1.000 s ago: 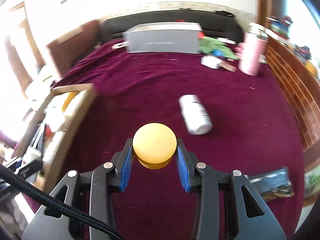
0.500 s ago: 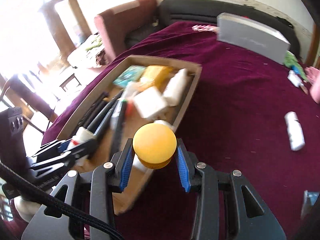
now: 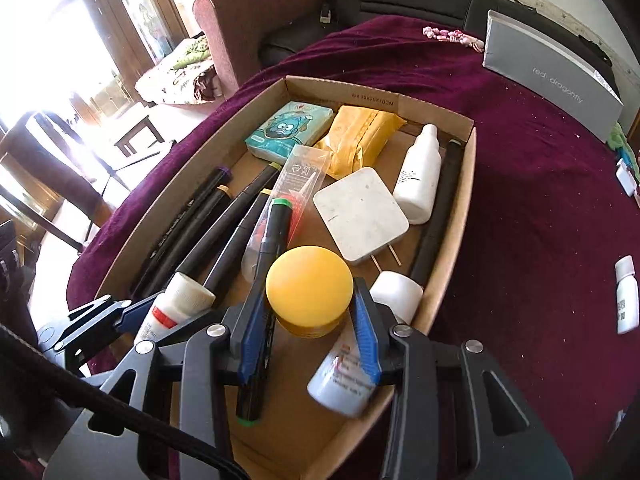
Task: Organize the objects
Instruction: 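Carry the pill bottle and yellow container into the cardboard box with both grippers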
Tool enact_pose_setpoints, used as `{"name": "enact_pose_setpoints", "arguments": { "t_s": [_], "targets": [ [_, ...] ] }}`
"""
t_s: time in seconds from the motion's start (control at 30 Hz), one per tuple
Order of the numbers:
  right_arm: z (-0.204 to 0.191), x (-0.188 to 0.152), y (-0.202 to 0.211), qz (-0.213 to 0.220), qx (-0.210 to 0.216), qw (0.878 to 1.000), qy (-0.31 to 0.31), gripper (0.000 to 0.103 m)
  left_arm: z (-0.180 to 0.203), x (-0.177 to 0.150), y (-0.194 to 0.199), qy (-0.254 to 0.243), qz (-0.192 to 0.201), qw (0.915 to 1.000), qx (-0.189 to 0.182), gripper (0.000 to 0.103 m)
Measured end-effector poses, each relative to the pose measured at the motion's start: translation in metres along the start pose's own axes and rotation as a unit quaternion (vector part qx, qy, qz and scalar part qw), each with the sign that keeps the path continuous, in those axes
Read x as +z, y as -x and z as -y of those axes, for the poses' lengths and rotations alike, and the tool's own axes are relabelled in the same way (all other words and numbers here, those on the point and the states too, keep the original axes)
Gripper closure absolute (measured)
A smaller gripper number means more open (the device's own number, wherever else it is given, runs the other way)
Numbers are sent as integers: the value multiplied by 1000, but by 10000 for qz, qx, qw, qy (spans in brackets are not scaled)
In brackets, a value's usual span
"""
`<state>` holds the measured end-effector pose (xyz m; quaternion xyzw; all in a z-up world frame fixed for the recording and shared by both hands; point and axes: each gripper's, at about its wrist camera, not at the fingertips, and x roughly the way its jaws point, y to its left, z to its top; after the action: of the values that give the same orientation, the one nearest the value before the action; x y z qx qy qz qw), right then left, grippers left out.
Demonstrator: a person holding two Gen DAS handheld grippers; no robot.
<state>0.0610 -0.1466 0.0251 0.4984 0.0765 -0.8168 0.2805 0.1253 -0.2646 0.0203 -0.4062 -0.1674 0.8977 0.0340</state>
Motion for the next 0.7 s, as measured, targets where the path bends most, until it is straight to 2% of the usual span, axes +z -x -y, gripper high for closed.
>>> {"name": "enact_pose_setpoints", "arguments": {
  "t_s": [0.43, 0.7],
  "targets": [
    [-4, 8, -6, 44, -186, 9998, 17, 64, -3, 1, -1, 64, -31, 10000, -36, 73],
    [-2, 10, 1, 189, -178, 9996, -80, 61, -2, 1, 1, 71, -44, 10000, 43, 65]
  ]
}}
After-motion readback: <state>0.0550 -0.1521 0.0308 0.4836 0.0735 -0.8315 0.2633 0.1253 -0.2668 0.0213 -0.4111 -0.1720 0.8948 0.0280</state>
